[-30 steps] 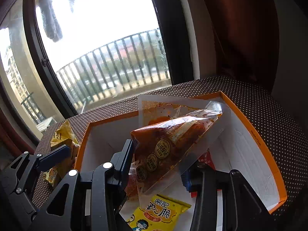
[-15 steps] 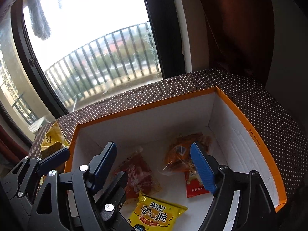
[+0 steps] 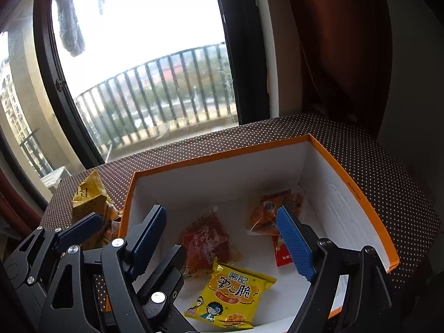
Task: Organize snacks
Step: 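Withdraw both tools from the box back toward the snack pile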
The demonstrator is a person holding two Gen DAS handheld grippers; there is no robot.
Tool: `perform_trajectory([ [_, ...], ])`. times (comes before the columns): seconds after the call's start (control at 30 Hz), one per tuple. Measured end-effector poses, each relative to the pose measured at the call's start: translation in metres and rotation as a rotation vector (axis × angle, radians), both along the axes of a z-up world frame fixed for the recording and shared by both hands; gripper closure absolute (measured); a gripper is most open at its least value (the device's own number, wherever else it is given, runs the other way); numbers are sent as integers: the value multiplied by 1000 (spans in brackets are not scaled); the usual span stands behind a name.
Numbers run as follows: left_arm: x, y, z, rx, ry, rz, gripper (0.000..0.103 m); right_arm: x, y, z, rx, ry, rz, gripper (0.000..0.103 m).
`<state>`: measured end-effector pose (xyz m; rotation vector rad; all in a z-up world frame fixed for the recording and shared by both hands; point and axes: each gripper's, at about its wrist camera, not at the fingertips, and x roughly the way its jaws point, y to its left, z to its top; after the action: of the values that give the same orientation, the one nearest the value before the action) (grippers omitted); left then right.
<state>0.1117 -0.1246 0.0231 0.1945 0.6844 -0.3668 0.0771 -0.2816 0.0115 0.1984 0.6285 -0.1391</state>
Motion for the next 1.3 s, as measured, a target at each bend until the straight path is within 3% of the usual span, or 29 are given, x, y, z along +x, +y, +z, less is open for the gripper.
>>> perform_trajectory([
  [0.63,-51,80,20,-96,-111,71,14,-44,76,28,-80,-99,63,19],
  [0.93,-61,121,7,-110,-148,137,14,-49,119,18,-92,-149,125,19],
  [1.3,-60,168,-24,-126,-136,223,14,-37,160,-9,-108,-158,180,19],
])
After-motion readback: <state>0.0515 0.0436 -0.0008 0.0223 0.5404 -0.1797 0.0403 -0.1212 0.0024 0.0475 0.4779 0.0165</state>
